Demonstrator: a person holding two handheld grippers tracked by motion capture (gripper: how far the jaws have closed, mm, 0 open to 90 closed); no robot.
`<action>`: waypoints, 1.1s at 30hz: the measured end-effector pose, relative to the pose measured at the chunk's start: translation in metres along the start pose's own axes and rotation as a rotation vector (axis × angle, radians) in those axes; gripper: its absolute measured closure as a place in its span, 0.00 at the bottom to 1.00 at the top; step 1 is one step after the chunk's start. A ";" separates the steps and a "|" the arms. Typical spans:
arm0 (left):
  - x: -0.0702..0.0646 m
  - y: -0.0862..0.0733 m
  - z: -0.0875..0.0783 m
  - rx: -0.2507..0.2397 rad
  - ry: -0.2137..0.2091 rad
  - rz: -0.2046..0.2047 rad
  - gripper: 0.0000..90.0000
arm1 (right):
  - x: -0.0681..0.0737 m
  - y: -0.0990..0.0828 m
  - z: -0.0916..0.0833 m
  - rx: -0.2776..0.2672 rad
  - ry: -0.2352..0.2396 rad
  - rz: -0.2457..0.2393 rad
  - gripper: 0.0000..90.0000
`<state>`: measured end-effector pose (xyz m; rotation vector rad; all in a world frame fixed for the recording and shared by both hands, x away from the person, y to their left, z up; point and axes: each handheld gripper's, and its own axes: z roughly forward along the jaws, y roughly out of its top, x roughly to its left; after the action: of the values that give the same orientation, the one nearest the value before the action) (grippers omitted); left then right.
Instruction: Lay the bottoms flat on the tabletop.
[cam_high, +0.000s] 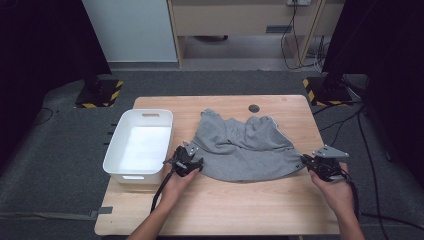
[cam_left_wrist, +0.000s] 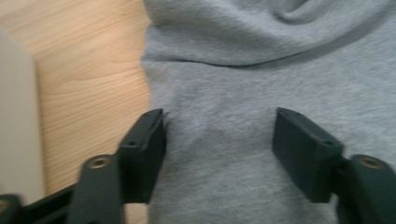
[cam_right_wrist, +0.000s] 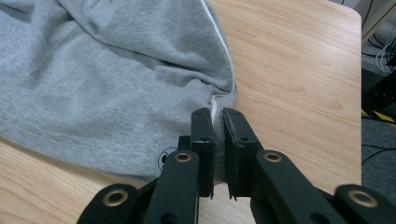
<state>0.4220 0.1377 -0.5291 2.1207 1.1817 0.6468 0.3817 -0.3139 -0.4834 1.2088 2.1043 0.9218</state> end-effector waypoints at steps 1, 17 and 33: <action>0.000 0.000 0.000 0.001 -0.016 -0.016 0.43 | 0.001 0.000 0.000 0.001 0.001 0.002 0.93; -0.023 0.017 -0.007 -0.047 -0.146 0.030 0.95 | 0.001 0.000 0.001 -0.006 0.004 0.005 0.93; -0.051 0.124 0.026 0.000 -0.230 0.126 0.95 | 0.003 0.000 0.004 0.000 0.016 0.002 0.93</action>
<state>0.4848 0.0355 -0.4640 2.2141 0.9294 0.4422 0.3835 -0.3100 -0.4860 1.2069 2.1160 0.9358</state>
